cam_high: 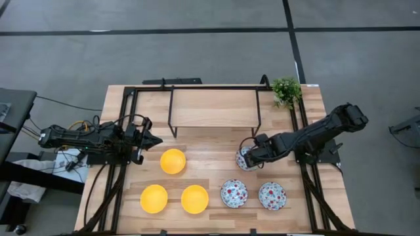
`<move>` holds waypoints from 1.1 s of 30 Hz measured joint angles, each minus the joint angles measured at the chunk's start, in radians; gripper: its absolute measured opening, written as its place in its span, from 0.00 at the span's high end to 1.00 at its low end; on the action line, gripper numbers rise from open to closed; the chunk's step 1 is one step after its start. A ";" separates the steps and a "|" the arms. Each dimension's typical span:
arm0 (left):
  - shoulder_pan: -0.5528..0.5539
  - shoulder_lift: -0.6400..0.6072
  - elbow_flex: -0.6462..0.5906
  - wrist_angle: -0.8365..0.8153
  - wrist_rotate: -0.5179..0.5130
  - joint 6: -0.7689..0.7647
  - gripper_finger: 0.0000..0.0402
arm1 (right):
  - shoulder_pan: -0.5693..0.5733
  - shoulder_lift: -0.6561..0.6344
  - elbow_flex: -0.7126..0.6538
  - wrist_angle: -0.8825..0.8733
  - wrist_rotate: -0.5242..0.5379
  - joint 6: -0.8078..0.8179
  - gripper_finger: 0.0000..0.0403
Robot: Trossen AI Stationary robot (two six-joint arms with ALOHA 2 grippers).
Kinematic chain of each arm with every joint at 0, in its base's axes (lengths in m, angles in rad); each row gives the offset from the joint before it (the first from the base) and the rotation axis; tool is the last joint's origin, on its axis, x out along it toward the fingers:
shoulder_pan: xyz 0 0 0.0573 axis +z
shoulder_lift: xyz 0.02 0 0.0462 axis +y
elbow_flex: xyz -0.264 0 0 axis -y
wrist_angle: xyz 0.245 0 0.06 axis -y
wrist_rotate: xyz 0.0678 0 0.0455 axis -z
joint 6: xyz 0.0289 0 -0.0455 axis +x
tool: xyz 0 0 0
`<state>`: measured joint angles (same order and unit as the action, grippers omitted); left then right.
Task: Pick & Place Mini bowls
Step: Put the top white patterned bowl on the shelf
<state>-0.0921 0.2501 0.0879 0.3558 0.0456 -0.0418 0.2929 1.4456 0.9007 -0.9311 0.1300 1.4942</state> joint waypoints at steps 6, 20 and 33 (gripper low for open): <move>0.000 0.000 0.000 0.006 0.000 0.000 0.98 | -0.028 0.000 -0.002 -0.011 0.002 -0.011 0.70; 0.000 0.000 0.000 0.013 0.000 0.000 0.98 | -0.028 0.000 -0.069 0.048 0.006 0.024 0.70; 0.000 0.000 0.000 0.021 0.000 0.000 0.98 | -0.048 0.000 -0.074 0.058 0.036 0.014 0.70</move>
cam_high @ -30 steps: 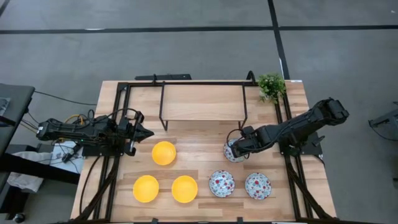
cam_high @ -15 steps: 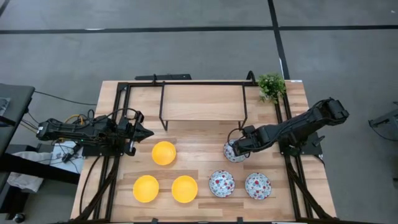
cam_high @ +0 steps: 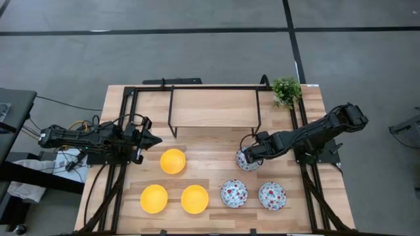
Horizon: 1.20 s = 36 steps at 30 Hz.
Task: Pick & Place Mini bowls
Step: Put the top white patterned bowl on the shelf
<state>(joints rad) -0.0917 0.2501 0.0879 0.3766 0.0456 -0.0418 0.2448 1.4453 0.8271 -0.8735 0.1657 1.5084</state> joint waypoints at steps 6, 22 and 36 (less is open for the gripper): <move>0.000 0.000 0.000 0.007 0.000 0.000 0.98 | -0.005 0.000 -0.071 0.120 -0.005 0.010 0.70; 0.000 0.000 0.000 0.023 0.000 0.000 0.98 | -0.003 0.000 -0.076 0.127 -0.008 0.003 0.84; 0.000 0.000 0.000 0.035 0.000 0.000 0.98 | 0.002 -0.004 -0.069 0.134 0.001 0.002 0.99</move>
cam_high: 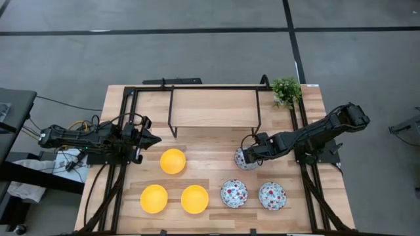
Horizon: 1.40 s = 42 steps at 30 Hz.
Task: Pick & Place Mini bowls
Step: Put the top white patterned bowl on the shelf
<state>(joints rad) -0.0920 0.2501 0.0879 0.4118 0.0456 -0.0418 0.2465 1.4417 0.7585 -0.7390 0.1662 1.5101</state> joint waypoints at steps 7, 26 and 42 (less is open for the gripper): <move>0.000 0.000 0.000 0.012 0.000 0.000 0.98 | 0.034 0.007 0.058 -0.024 0.020 -0.052 0.99; 0.000 0.028 0.000 0.044 -0.044 -0.184 0.98 | 0.129 0.005 0.469 -0.123 0.207 -0.303 1.00; 0.000 0.199 0.017 0.369 -0.060 -0.144 0.62 | -0.041 0.004 0.633 -0.143 0.527 -0.655 1.00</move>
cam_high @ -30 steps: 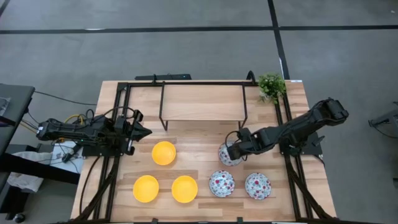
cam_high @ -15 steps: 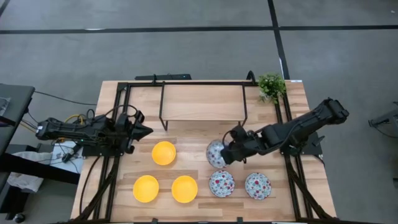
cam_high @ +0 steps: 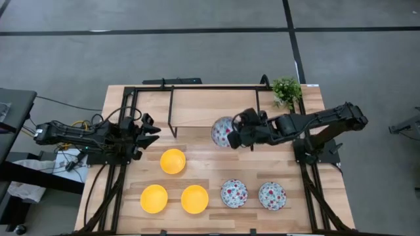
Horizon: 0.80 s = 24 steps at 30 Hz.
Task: Pick & Place Mini bowls
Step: Put the top white patterned bowl on the shelf
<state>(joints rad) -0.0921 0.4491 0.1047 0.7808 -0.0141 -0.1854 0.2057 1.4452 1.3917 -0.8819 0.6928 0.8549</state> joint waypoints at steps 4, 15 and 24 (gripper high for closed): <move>0.000 0.049 0.080 0.006 -0.044 0.122 0.55 | -0.027 0.000 0.017 0.042 0.134 -0.075 1.00; 0.000 0.349 0.306 -0.001 -0.265 0.396 0.53 | -0.045 0.002 0.017 0.436 0.542 -0.477 1.00; 0.000 0.555 0.481 0.001 -0.401 0.469 0.54 | -0.044 0.104 0.018 0.875 0.655 -0.932 1.00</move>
<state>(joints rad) -0.0917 1.0042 0.5858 0.7822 -0.4148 0.2840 0.1612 1.5496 1.4097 -0.0070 1.3480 -0.0771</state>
